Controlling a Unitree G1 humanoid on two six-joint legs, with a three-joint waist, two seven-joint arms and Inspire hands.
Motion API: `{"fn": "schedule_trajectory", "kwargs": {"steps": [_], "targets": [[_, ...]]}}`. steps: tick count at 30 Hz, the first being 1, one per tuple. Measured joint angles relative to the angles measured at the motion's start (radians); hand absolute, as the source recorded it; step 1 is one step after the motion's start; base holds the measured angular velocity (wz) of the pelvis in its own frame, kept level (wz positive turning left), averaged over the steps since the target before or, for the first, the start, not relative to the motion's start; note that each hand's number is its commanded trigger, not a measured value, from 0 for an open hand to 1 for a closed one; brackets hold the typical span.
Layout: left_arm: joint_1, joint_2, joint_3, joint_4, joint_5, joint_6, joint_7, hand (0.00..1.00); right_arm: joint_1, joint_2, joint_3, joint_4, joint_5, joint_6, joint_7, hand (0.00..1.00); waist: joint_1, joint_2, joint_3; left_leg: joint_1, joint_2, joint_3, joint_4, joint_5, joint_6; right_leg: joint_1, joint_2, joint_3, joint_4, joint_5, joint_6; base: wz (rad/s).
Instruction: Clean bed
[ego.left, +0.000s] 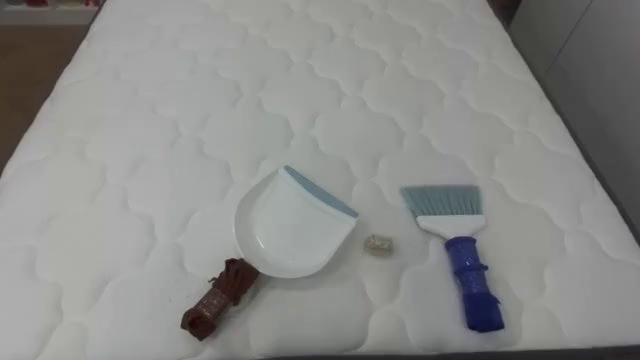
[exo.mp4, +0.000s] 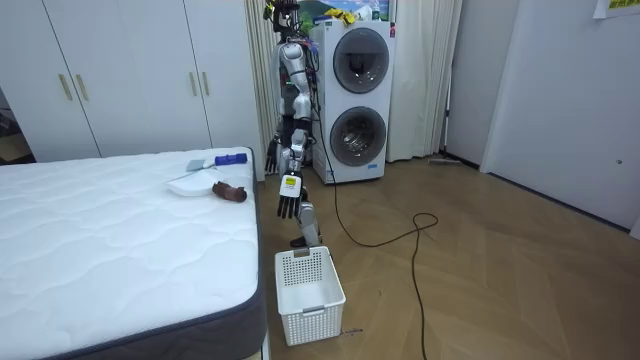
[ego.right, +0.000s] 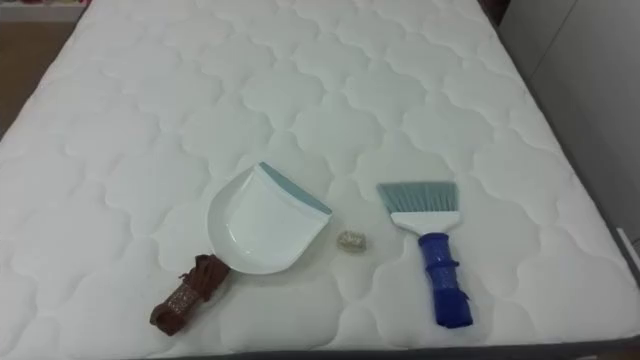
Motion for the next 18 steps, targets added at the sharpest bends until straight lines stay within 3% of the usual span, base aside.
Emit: {"fn": "schedule_trajectory", "kwargs": {"steps": [15,18], "targets": [[-0.004,-0.001,0.008,0.0,0.0,-0.013,0.051,0.0,0.001,0.001,0.003,-0.011,-0.042,-0.001,-0.036,0.0,-0.001,-0.007,-0.0099,0.0,0.001,-0.002,0.0,0.0,0.0,0.0,-0.001,-0.015,0.002,0.0,0.0,0.0],[-0.001,-0.003,0.017,-0.015,-0.005,-0.02,0.082,0.0,0.003,0.0,0.004,-0.012,-0.041,-0.002,-0.045,0.0,-0.002,-0.006,-0.0088,-0.001,0.001,-0.002,0.0,0.0,0.0,-0.001,-0.001,-0.015,0.003,0.0,0.0,0.0]]}}
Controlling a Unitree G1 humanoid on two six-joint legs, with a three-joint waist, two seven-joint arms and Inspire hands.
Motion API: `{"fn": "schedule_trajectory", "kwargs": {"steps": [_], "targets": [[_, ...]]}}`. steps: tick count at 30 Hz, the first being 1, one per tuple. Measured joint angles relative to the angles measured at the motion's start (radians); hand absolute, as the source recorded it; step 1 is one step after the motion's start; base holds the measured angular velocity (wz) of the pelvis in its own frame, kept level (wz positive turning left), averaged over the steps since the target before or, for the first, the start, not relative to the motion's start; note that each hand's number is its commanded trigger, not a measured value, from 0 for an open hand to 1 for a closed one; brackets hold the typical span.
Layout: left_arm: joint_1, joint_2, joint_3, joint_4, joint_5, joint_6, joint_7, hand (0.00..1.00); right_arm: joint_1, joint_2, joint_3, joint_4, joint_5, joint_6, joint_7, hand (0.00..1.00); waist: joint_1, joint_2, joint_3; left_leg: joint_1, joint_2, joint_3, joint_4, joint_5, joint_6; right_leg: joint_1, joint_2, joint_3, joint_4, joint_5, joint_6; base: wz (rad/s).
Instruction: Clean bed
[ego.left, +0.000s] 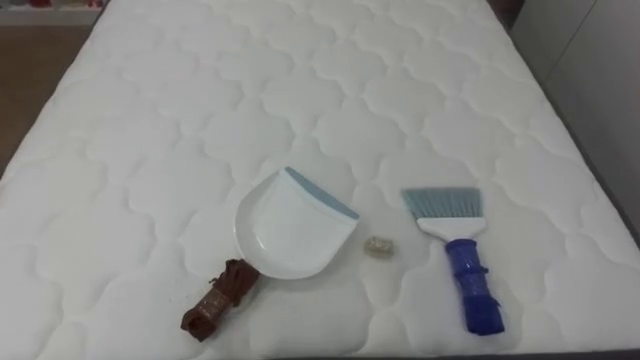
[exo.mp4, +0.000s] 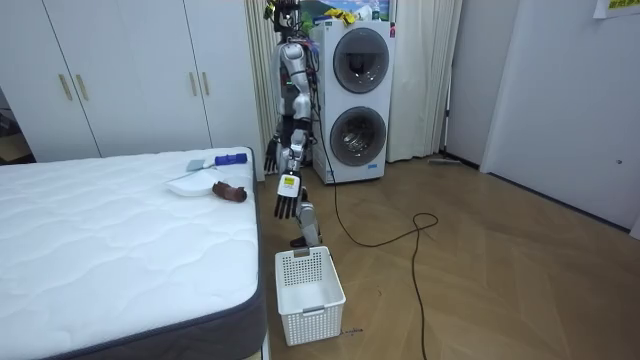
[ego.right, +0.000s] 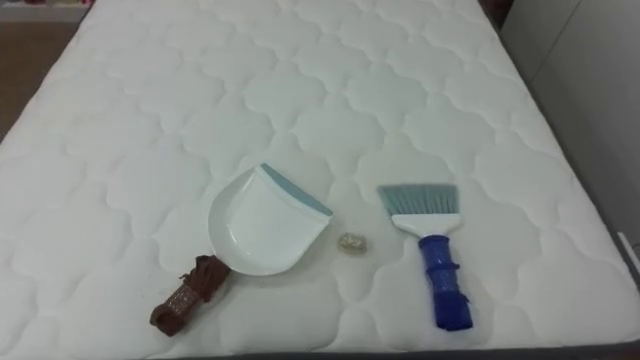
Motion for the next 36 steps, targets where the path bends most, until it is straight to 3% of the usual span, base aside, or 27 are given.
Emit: {"fn": "schedule_trajectory", "kwargs": {"steps": [4,9,16,18,24,30,36], "targets": [[0.0,0.0,-0.001,-0.081,-0.039,-0.021,0.06,0.0,-0.007,-0.001,0.029,-0.003,0.0,-0.008,-0.024,0.0,0.001,-0.001,-0.0007,-0.01,0.0,-0.004,0.002,0.0,0.0,-0.01,0.0,0.0,0.002,0.0,0.0,0.0],[-0.002,0.0,-0.002,-0.209,-0.015,-0.111,0.154,0.0,-0.009,0.0,0.03,-0.003,-0.001,-0.045,-0.024,0.0,0.005,0.002,0.0007,-0.007,0.0,-0.001,0.002,0.001,0.0,-0.008,0.001,0.0,0.007,0.0,0.0,0.0],[-0.014,0.0,-0.003,-0.337,-0.007,-0.135,0.233,0.0,-0.009,-0.001,0.029,-0.003,-0.001,-0.047,-0.024,0.0,0.0,0.001,0.005,-0.016,0.001,-0.001,0.007,0.001,0.0,-0.021,0.0,0.001,0.016,0.0,0.0,0.0],[-0.02,0.001,-0.004,-0.386,0.005,-0.168,0.243,0.0,-0.011,-0.002,0.029,-0.004,-0.004,-0.057,-0.019,0.0,0.001,0.002,0.0058,-0.018,0.001,-0.001,0.006,0.001,0.0,-0.025,0.0,0.001,0.017,0.0,0.0,-0.04],[-0.061,0.01,-0.073,-0.437,0.005,-0.197,0.274,0.0,-0.008,-0.006,0.03,-0.032,-0.01,-0.059,0.001,0.0,-0.006,0.011,0.0093,-0.021,0.001,-0.003,0.007,0.001,0.0,-0.025,0.0,0.001,0.016,0.0,0.0,0.0],[-0.076,0.01,-0.156,-0.478,0.004,-0.204,0.277,0.0,-0.01,-0.008,0.03,-0.036,-0.01,-0.059,0.01,0.0,-0.009,0.021,0.0068,-0.032,0.001,0.001,0.008,0.001,0.0,-0.032,0.0,0.0,0.016,0.001,0.0,0.0],[-0.079,0.011,-0.182,-0.479,0.002,-0.206,0.276,0.0,-0.019,-0.009,0.054,-0.036,-0.01,-0.057,0.014,0.0,-0.037,0.023,0.0054,-0.032,0.002,0.003,0.008,0.001,0.0,-0.03,0.0,-0.002,0.016,0.001,0.0,0.0]]}}
